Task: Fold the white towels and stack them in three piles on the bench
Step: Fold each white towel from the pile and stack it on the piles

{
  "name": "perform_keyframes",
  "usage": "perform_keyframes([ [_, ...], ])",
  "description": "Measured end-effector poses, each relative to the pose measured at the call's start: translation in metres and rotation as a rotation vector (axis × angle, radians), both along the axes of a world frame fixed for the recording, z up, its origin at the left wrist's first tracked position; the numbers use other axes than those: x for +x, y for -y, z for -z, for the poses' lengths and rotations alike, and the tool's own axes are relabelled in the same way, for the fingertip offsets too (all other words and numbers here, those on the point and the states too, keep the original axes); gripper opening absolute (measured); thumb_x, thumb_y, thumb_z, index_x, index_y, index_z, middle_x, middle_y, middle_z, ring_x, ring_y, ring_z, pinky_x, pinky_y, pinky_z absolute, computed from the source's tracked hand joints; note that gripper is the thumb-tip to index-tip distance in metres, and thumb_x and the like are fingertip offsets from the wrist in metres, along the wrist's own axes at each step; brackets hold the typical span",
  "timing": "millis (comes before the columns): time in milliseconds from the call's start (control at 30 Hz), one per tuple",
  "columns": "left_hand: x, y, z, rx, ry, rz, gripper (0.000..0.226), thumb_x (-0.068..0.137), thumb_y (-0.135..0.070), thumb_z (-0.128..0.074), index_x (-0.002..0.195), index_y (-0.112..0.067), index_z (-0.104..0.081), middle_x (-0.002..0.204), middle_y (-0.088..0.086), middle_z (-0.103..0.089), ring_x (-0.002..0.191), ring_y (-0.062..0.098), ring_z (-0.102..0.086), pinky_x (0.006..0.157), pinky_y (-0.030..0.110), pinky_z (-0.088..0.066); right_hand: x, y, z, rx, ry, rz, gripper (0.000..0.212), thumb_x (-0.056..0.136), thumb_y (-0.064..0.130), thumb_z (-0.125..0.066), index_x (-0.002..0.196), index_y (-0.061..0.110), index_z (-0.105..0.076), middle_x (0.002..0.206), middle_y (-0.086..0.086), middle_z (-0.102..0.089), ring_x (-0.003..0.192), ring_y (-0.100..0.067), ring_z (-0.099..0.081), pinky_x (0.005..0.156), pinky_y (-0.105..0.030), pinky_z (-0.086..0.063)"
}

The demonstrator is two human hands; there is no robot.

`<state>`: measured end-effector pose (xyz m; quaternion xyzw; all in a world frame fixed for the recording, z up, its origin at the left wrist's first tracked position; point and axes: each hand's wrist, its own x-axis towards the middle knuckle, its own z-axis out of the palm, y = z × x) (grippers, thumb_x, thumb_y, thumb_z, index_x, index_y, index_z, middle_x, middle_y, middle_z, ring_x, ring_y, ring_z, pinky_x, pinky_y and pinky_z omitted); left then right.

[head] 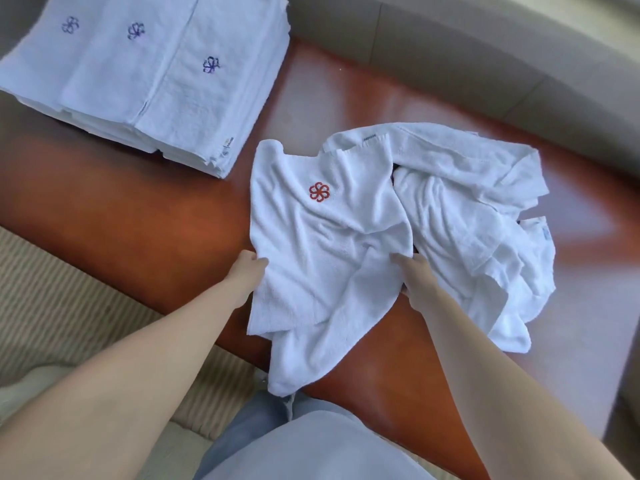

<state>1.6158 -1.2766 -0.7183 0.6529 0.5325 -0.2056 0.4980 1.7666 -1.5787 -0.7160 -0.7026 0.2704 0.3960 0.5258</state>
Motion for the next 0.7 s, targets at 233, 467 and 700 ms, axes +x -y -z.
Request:
perform_keyframes([
  [233, -0.001, -0.040, -0.070, 0.084, 0.270, -0.055, 0.006, 0.095, -0.020, -0.052, 0.096, -0.014, -0.052, 0.082, 0.002, -0.045, 0.073, 0.019, -0.039, 0.061, 0.031, -0.029, -0.007, 0.000, -0.070, -0.055, 0.164, 0.069, 0.014, 0.081, 0.016, -0.072, 0.081, 0.014, -0.058, 0.074, -0.006, -0.060, 0.056, -0.020, -0.059, 0.047, -0.025, -0.047],
  [467, -0.011, -0.084, -0.158, 0.114, 0.517, -0.160, 0.026, 0.090, -0.025, -0.062, 0.114, -0.017, -0.060, 0.104, 0.003, -0.060, 0.091, 0.019, -0.054, 0.076, 0.034, -0.041, -0.022, 0.000, -0.162, 0.012, 0.375, -0.004, 0.043, 0.092, 0.013, -0.056, 0.121, 0.044, -0.062, 0.108, 0.001, -0.065, 0.081, -0.023, -0.064, 0.071, -0.037, -0.053],
  [700, -0.014, -0.097, -0.240, 0.143, 0.717, -0.150, 0.011, 0.089, -0.022, -0.069, 0.090, -0.030, -0.061, 0.079, -0.001, -0.057, 0.060, 0.014, -0.047, 0.053, 0.027, -0.036, -0.047, 0.015, -0.230, 0.103, 0.559, 0.222, 0.024, 0.086, 0.010, -0.062, 0.092, 0.027, -0.078, 0.097, -0.001, -0.066, 0.085, -0.017, -0.057, 0.082, -0.032, -0.052],
])
